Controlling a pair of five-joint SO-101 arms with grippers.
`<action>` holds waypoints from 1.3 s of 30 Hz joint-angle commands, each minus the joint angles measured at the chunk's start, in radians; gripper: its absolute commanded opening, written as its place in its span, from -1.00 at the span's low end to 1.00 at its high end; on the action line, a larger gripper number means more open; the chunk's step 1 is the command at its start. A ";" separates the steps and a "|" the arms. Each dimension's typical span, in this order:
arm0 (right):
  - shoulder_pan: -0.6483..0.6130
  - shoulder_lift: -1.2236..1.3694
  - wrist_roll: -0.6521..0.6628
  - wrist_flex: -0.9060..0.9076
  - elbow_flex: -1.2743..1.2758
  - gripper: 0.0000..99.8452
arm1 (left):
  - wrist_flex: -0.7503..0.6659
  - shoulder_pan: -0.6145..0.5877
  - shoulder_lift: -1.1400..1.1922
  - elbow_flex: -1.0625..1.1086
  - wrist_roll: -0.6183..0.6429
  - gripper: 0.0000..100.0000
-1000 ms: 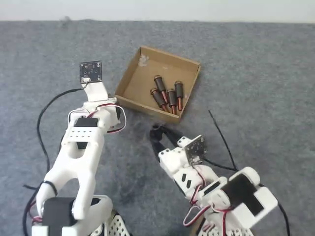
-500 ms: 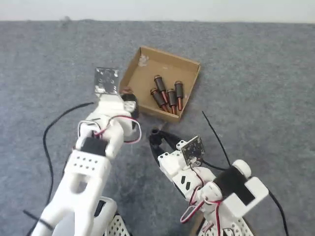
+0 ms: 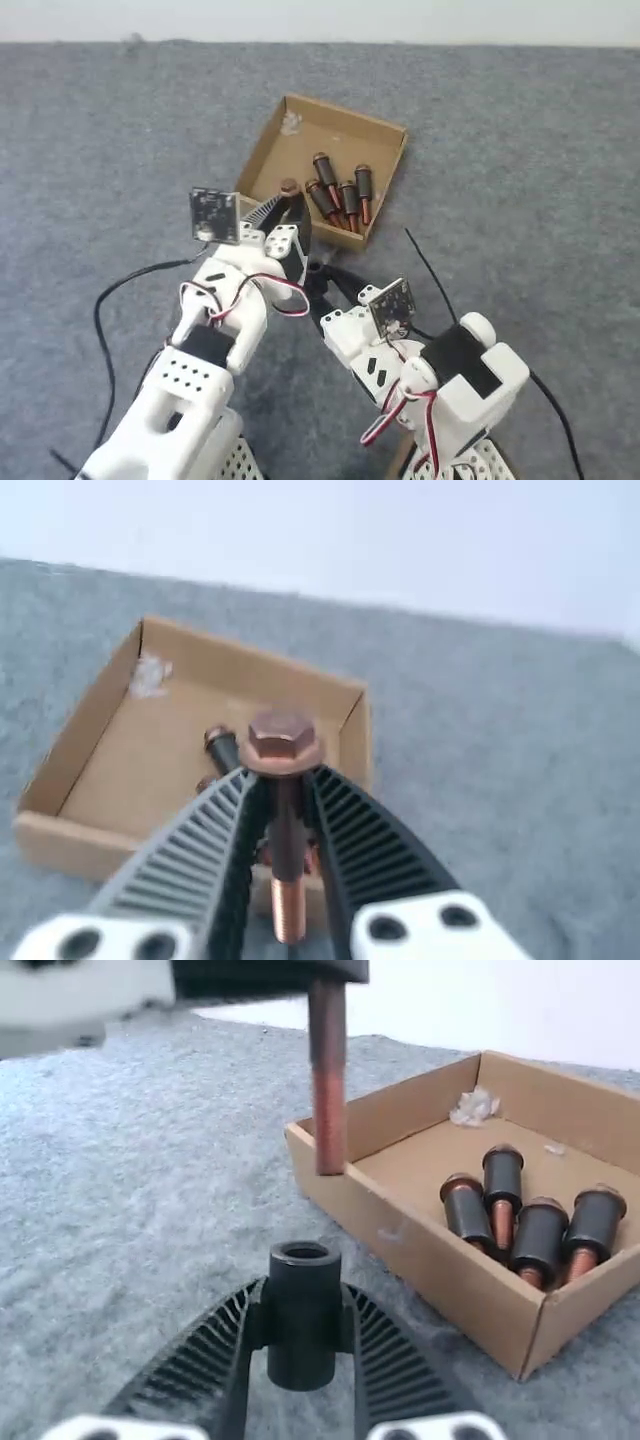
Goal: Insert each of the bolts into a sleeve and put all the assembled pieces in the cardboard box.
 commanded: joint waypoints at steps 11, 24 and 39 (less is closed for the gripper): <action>-0.012 0.001 -0.008 -0.073 -0.006 -0.99 | -0.066 0.046 -0.038 0.035 0.020 -0.98; -0.042 0.001 -0.006 -0.090 0.020 -0.99 | -0.061 0.084 -0.044 0.061 -0.092 -0.98; -0.039 -0.004 -0.006 -0.021 0.002 -0.99 | -0.060 0.048 -0.054 0.056 -0.095 -0.98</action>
